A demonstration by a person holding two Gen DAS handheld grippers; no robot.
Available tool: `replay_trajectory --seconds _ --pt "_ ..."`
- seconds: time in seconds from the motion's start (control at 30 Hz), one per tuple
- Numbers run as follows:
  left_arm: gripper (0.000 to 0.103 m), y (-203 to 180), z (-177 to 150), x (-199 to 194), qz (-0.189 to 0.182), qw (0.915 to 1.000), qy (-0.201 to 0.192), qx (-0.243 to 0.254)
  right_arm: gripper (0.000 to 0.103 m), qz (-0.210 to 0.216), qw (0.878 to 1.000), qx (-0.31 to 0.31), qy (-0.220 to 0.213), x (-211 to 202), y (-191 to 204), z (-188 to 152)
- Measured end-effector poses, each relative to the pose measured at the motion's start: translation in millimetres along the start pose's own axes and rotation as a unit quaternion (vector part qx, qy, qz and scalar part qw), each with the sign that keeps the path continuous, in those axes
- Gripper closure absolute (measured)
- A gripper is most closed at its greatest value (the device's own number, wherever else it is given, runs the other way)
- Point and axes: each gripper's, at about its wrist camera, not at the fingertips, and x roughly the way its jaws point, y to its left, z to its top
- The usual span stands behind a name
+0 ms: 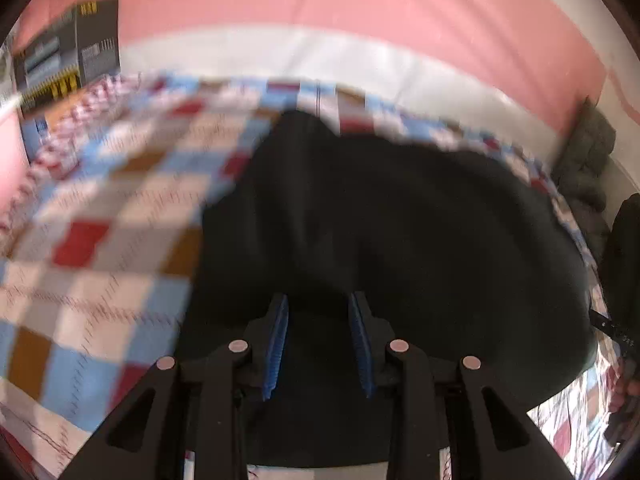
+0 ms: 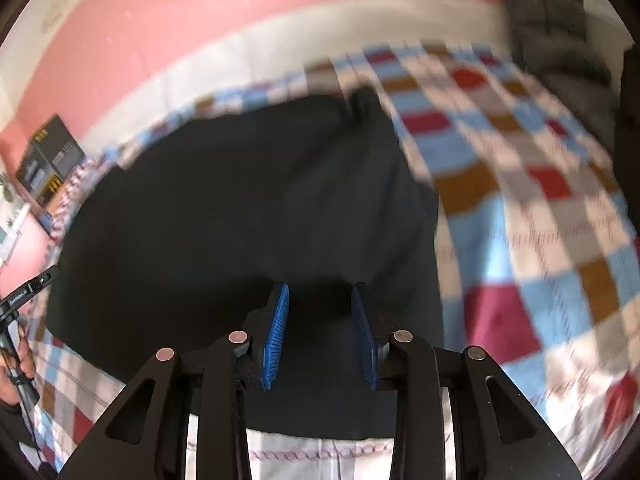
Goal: Fold large clothes
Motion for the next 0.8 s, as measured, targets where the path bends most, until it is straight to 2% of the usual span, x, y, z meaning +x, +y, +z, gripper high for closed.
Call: replay_trajectory --seconds 0.2,0.27,0.33,0.47,0.53,0.6,0.67,0.8 --pt "0.069 -6 -2 -6 0.012 0.9999 0.009 0.004 0.069 -0.029 1.000 -0.003 0.008 -2 -3 2" --pt "0.069 -3 -7 -16 0.003 0.9999 0.013 -0.007 0.064 -0.025 1.000 0.005 0.008 -11 -7 -2" --pt "0.067 3 -21 -29 -0.001 0.9998 0.012 -0.017 0.053 -0.014 1.000 0.018 0.010 -20 -12 -12" --pt "0.062 16 -57 -54 -0.009 0.9991 0.025 -0.032 0.051 0.000 0.999 0.042 0.021 -34 -23 -43" --pt "0.058 25 -74 -60 -0.011 0.9983 0.038 -0.043 0.043 0.015 0.997 0.066 0.027 -40 -32 -61" --pt "0.053 36 -90 -61 -0.013 0.9967 0.053 -0.060 0.037 0.039 0.993 0.102 0.038 -39 -46 -77" --pt "0.052 47 -102 -58 -0.018 0.9940 0.071 -0.082 0.035 0.065 0.986 0.146 0.055 -33 -59 -91" --pt "0.045 63 -110 -51 -0.031 0.9883 0.084 -0.124 0.029 0.095 0.973 0.202 0.064 -25 -76 -103"
